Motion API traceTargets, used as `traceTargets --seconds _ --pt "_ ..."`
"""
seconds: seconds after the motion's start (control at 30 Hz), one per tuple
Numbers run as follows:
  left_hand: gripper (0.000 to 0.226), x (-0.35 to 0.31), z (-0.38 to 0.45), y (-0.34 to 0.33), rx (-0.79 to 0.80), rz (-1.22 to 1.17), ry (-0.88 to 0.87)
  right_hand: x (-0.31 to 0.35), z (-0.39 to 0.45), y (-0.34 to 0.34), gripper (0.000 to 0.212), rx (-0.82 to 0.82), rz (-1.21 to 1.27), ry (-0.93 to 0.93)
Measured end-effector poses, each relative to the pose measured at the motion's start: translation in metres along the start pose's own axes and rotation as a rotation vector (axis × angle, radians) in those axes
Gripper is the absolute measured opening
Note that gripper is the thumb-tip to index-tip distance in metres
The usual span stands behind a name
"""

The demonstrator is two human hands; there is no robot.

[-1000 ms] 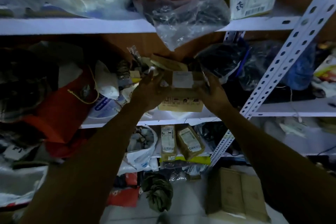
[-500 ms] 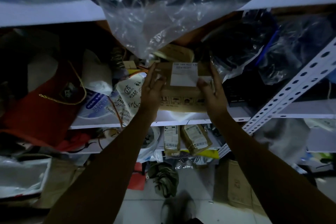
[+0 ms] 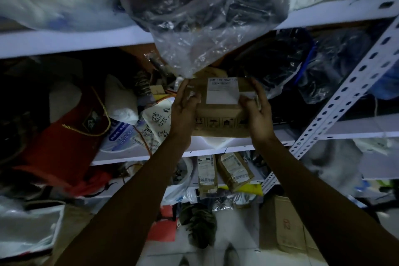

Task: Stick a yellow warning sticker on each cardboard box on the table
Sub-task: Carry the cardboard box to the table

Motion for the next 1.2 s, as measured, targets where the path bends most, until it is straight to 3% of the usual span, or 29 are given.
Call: traceTargets --seconds 0.3,0.67,0.77,0.9,1.1,1.2 --pt "0.056 -0.026 -0.028 -0.012 0.298 0.149 0.011 0.032 -0.073 0.013 0.058 -0.253 -0.109 0.074" --pt "0.057 0.010 -0.122 -0.077 0.677 0.129 0.161 0.060 -0.226 0.084 0.058 -0.719 -0.218 -0.011" --pt "0.059 0.023 -0.172 -0.108 0.796 0.112 0.201 0.075 -0.279 0.113 0.047 -0.841 -0.216 -0.014" --pt "0.058 0.043 -0.264 -0.155 0.998 0.113 0.232 0.088 -0.375 0.157 0.048 -1.042 -0.183 -0.060" --pt "0.079 0.069 -0.455 -0.211 1.325 0.131 0.340 0.107 -0.561 0.216 0.055 -1.409 -0.182 -0.102" --pt "0.078 0.074 -0.555 -0.221 1.482 0.136 0.363 0.124 -0.654 0.234 0.058 -1.585 -0.203 -0.078"
Point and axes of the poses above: each hand's wrist, its own z-axis towards the middle knuckle, its own y-axis out of the back of the hand, x = y × z, the point moved 9 cm from there along z, towards the middle knuckle, and after that the axes turned 6 degrees about -z, right-handed, at the moved point
